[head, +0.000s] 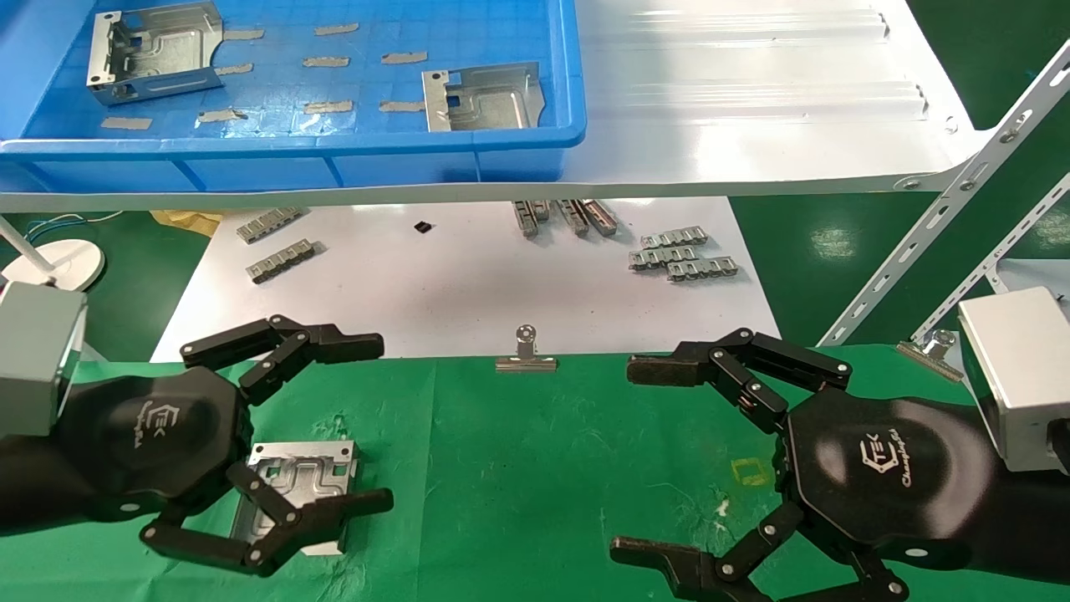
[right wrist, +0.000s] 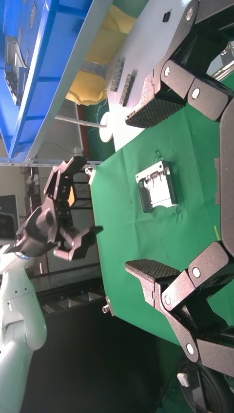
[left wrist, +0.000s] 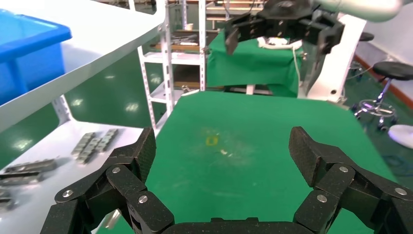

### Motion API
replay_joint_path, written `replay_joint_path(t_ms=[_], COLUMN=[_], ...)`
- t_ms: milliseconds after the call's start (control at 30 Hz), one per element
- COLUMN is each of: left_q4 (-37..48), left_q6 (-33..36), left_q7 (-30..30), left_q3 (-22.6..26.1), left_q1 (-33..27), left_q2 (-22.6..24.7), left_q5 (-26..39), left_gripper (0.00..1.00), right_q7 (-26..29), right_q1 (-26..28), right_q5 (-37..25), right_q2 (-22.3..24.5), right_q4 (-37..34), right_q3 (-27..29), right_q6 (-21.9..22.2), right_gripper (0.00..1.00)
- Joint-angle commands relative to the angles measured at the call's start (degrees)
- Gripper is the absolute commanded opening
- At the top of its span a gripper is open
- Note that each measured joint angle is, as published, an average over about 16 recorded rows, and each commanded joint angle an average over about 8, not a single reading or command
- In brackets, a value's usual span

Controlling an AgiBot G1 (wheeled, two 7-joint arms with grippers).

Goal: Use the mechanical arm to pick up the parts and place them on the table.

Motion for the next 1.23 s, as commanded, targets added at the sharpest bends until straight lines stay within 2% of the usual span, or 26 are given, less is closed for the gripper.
replay_joint_path(t_ms=[33,400,1233], left_q4=[-1.88,-10.27,-9.57], left_q6=[-0.21,-1.12,-1.12], left_q7=[-1.57,-8.32,-7.89], left_q3=[-1.14,-6.24,-5.83], left_q1=[1.03,5.61,5.27], left_q2=[-0.24,-1.33,-1.27], left_q5=[-0.21,-1.22,-1.18], left_gripper=[1.00,1.00,1.00], right_q7=[0.00,-0.01,-0.01], right_q1=[0.00,-0.01,-0.01], right_q5=[0.00,0.01,0.03], right_q2=[0.00,0.01,0.01], right_q4=[0.00,-0.01,-0.02], right_q3=[0.00,-0.01,-0.01], right_q6=[0.00,0.02,0.02], right_gripper=[1.00,1.00,1.00])
